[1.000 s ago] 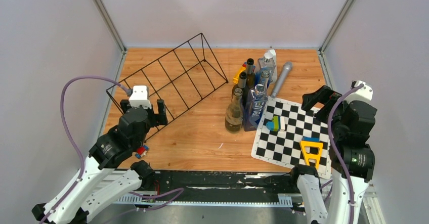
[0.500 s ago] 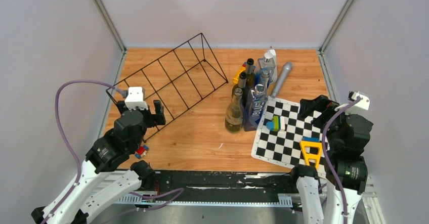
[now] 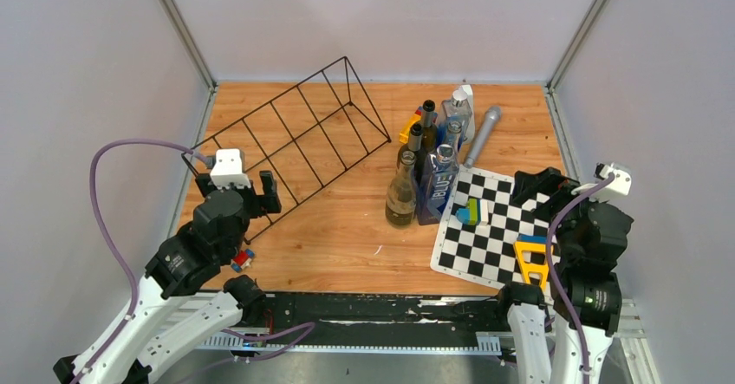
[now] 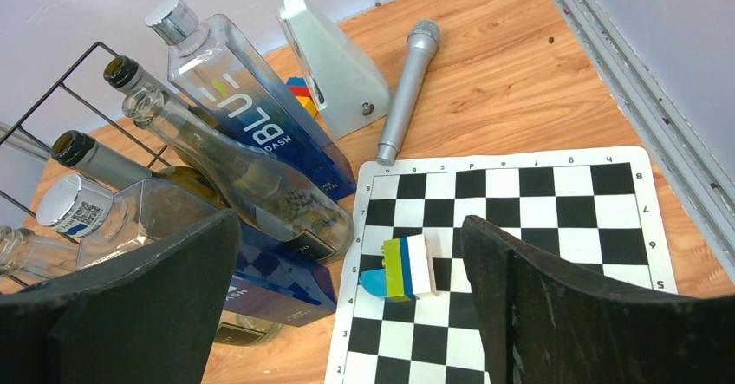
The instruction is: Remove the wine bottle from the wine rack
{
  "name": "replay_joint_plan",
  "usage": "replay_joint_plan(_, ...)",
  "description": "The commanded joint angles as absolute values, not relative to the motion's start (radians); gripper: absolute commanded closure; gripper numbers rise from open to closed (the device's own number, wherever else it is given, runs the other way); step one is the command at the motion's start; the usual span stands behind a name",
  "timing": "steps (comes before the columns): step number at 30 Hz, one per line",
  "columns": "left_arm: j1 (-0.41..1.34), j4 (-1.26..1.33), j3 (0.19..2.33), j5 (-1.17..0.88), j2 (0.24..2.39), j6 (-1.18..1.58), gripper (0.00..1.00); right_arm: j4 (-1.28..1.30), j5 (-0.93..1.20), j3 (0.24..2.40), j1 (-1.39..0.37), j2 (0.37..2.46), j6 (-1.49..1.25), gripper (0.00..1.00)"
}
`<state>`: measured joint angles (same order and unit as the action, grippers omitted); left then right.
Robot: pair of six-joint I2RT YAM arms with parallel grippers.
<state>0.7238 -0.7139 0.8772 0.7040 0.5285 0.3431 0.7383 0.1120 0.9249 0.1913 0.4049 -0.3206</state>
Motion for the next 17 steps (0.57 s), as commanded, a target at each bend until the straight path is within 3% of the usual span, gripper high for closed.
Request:
replay_joint_plan(1, 0.720, -0.689, 0.877, 0.747, 0.514, 0.352, 0.00, 0.684, 0.114, 0.907, 0.195, 0.388, -0.332, 0.00)
replay_joint_plan(17, 0.719, -0.697, 0.884, 0.744, 0.516, 0.361, 0.00, 0.671, 0.106, 0.877, 0.195, 0.373, -0.360, 0.00)
